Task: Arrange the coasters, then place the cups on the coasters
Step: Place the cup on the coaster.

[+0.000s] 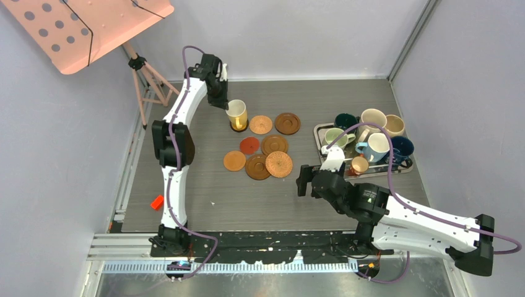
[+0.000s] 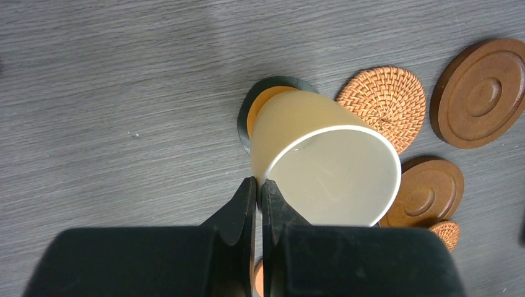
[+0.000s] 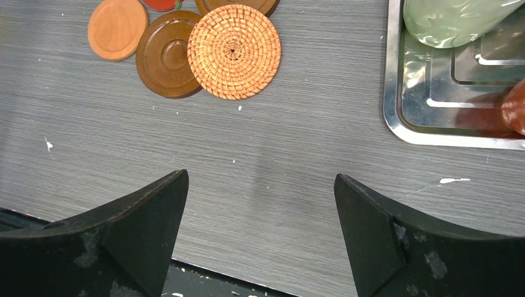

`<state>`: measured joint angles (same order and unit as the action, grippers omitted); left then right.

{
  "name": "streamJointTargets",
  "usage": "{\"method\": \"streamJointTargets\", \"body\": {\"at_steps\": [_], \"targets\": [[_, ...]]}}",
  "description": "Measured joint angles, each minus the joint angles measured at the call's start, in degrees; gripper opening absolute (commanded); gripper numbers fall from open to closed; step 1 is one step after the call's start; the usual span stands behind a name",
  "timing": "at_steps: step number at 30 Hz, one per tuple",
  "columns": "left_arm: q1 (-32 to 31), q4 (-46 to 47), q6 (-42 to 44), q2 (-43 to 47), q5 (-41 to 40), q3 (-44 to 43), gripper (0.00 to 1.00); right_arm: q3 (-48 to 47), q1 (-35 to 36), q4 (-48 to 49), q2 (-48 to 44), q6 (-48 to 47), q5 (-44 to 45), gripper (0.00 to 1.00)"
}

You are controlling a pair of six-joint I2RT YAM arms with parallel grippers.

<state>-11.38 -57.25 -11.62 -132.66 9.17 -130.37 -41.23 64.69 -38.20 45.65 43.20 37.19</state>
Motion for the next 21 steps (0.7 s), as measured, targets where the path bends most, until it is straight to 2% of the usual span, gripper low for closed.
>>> {"method": "streamJointTargets", "body": {"at_steps": [11, 16, 21], "targets": [[0.22, -0.07, 0.11, 0.02, 2.78, 0.00, 0.32, 0.00, -0.33, 0.07, 1.97, -0.44, -0.28, 0.95], [0.24, -0.44, 0.07, 0.33, 4.61, 0.11, 0.36, -0.02, -1.20, 0.85, 2.03, -0.87, -1.18, 0.95], [0.24, -0.35, 0.00, 4.55, 6.32, 4.66, 0.40, -0.63, -2.97, 2.73, 4.66, -1.95, -2.19, 0.96]]}}
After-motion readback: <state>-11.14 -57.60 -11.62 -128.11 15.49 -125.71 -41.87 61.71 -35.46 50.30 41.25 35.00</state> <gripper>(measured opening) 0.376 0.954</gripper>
